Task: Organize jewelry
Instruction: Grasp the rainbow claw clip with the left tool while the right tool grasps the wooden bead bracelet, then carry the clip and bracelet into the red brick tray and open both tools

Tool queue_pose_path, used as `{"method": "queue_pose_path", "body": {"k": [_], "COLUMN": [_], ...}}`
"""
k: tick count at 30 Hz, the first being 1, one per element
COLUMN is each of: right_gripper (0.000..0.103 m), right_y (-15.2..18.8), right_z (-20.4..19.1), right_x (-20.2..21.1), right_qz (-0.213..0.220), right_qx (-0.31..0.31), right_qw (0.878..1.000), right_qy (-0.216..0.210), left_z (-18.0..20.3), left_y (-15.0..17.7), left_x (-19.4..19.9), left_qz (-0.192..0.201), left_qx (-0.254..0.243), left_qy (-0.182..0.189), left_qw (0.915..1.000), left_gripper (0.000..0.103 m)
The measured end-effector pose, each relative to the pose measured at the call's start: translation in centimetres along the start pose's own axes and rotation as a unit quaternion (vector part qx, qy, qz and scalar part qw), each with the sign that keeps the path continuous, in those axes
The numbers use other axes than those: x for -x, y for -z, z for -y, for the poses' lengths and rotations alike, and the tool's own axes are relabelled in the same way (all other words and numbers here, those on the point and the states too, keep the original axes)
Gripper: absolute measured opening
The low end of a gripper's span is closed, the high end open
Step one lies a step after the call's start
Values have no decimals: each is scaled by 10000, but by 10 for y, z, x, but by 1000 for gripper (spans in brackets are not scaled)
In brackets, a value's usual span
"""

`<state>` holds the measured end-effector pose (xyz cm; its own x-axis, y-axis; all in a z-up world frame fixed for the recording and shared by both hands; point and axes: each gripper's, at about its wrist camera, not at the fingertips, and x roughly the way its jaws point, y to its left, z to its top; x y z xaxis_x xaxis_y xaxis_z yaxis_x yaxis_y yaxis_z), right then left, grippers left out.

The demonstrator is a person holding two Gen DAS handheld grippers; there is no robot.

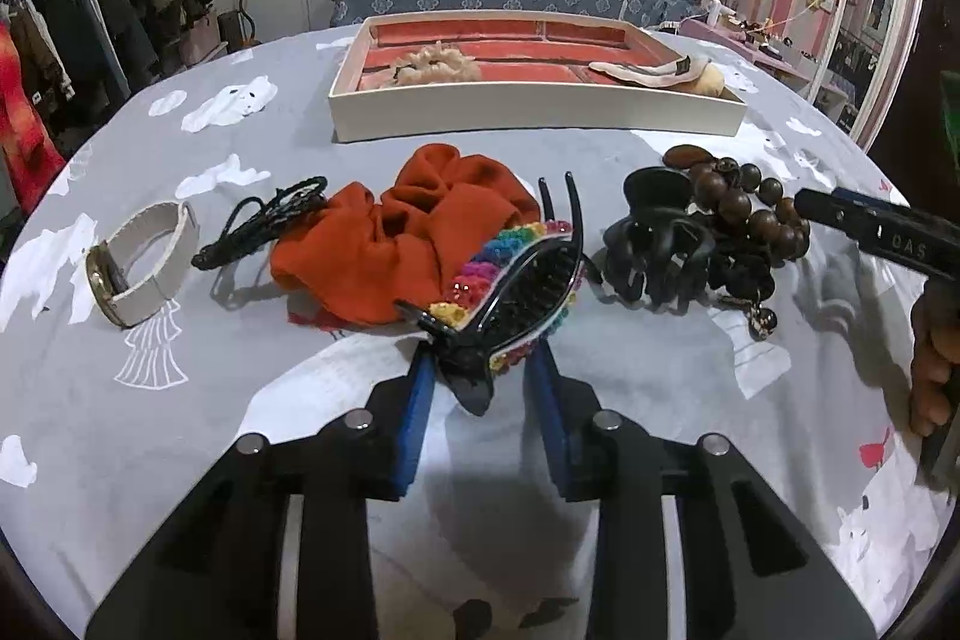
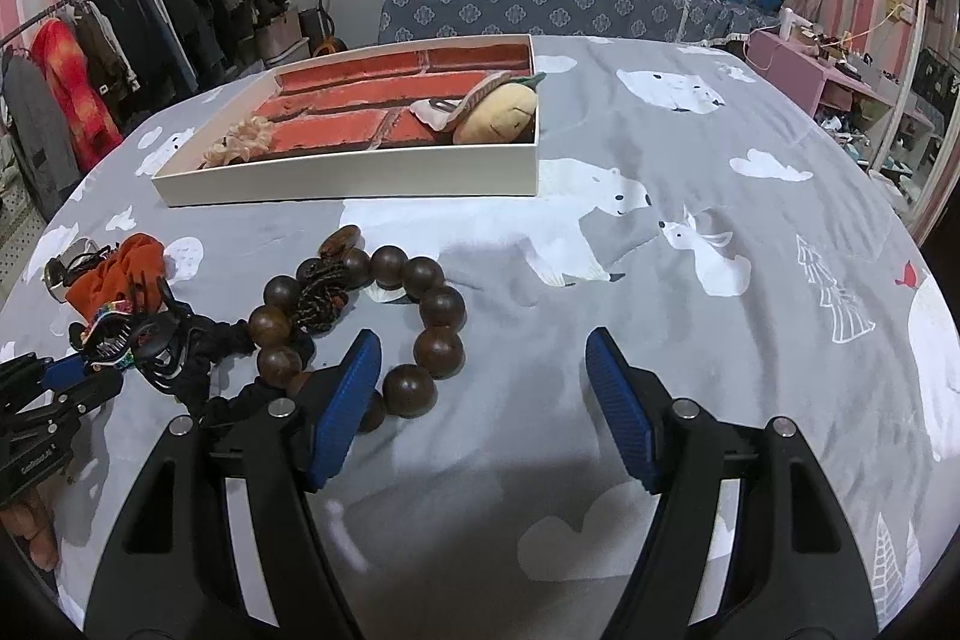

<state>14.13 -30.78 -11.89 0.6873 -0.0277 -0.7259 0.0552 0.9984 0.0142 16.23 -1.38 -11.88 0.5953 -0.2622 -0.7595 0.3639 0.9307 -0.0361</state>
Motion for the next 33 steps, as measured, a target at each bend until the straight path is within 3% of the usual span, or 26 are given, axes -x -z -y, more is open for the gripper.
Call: {"method": "queue_pose_path", "body": {"k": [4, 5, 18, 20, 28, 30, 33], "right_gripper": [70, 70, 70, 67, 26, 20, 19], "right_y": [-2, -2, -5, -6, -10, -10, -9], "right_z": [0, 0, -1, -1, -19, -19, -16], "right_x": [-1, -1, -8, -11, -32, -30, -19], "right_qz": [-7, -10, -99, -126, -477, -431, -300], "right_qx": [15, 10, -33, -60, 191, 193, 104], "right_qw": [10000, 10000, 9999, 9999, 9986, 9987, 9994], "right_qy": [35, 36, 79, 77, 114, 172, 152], "left_z": [0, 0, -10, -12, -12, -13, -14], "left_y": [6, 7, 7, 7, 5, 5, 5], "left_x": [5, 5, 10, 12, 15, 17, 23], "left_qz": [-15, -38, 104, 144, 275, 334, 425], "left_qx": [-76, -70, 163, 208, 243, 272, 312], "left_qy": [4, 33, 175, 168, 192, 180, 202], "left_qw": [10000, 10000, 9997, 9995, 9991, 9989, 9984], "left_gripper": [23, 10, 4, 4, 4, 4, 3]}}
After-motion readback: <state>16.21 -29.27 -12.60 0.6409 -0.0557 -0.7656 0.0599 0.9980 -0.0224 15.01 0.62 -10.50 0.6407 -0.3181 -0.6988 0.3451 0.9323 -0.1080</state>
